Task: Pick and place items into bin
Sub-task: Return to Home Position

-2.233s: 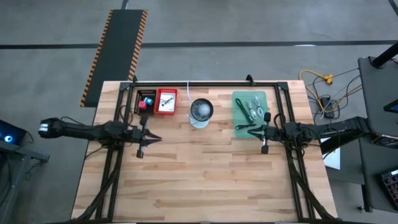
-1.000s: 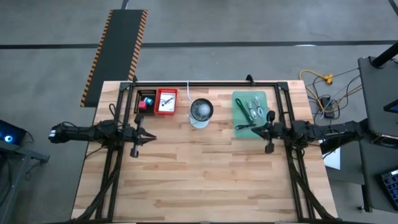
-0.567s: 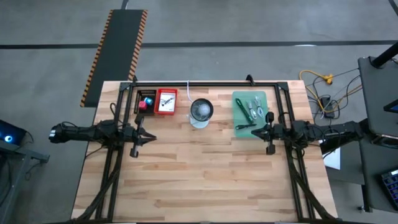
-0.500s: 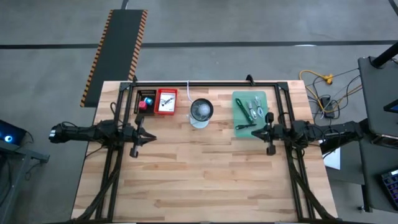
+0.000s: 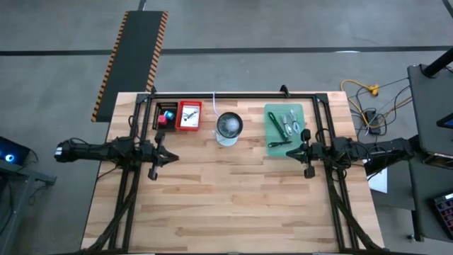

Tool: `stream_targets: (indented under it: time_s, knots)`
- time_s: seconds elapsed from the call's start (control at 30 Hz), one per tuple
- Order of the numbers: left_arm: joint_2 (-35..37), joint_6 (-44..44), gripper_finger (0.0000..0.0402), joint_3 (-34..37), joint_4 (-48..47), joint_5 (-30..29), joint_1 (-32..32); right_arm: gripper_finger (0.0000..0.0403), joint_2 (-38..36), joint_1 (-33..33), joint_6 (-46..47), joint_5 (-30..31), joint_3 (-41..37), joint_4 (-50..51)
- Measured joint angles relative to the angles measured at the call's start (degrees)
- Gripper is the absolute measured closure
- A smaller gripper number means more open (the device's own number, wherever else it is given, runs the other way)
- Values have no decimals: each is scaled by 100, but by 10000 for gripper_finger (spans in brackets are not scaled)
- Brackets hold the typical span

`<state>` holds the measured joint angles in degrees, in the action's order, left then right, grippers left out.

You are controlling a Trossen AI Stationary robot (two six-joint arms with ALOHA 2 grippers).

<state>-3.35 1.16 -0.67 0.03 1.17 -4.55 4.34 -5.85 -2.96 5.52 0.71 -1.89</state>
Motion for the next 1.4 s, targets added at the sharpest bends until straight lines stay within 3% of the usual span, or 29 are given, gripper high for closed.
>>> stream_targets:
  time_s: [0.23,1.4]
  knots:
    - [-158,-1,391,9,363,40,3,394,0,0,-2,0,0,0]
    - [-223,-6,391,13,402,2,3,394,0,-2,-2,4,0,0]
